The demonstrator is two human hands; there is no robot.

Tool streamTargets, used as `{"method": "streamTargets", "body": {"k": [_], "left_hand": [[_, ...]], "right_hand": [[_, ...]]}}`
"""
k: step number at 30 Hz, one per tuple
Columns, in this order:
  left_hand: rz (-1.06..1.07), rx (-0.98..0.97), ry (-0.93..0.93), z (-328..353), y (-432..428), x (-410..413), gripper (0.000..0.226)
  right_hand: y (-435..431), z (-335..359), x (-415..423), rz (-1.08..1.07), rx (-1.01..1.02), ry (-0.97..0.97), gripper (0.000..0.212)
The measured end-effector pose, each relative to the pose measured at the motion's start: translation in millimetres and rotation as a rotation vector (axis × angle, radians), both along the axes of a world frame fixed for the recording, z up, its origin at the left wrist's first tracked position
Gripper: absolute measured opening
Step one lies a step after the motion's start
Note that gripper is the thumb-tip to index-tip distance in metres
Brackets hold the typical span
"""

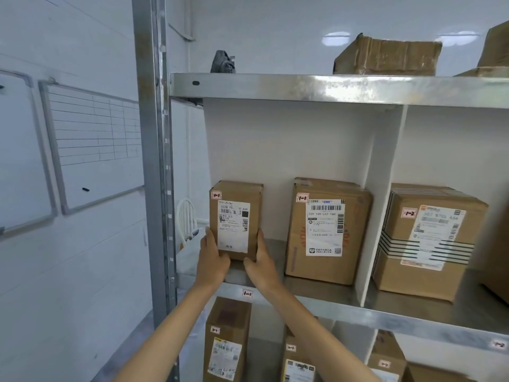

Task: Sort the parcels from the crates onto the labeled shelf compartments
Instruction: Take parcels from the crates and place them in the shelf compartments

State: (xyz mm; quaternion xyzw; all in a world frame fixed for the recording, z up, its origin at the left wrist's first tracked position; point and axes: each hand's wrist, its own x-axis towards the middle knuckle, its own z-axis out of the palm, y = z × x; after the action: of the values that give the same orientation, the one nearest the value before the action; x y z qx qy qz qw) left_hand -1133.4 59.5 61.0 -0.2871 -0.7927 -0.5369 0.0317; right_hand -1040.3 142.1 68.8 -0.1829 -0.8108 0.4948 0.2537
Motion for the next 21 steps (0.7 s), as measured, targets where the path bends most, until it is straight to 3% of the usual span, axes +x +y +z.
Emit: {"method": "streamTargets", "body": {"k": [7, 13, 21], "left_hand": [[0.031, 0.081, -0.019, -5.2, -1.5, 1.4, 0.07], [0.142, 0.276, 0.147, 14.2, 0.2, 63.3, 0.04], [0.162, 0.444, 0.093, 31.4, 11.3, 170.5, 0.049]], "right_hand": [[-7.9, 1.3, 10.7, 0.002, 0.03, 0.017, 0.082], [-22.9, 11.9, 38.0, -0.005, 0.103, 0.129, 0.067], [-31.3, 46.9, 165.0, 0.122, 0.083, 0.231, 0.048]]}}
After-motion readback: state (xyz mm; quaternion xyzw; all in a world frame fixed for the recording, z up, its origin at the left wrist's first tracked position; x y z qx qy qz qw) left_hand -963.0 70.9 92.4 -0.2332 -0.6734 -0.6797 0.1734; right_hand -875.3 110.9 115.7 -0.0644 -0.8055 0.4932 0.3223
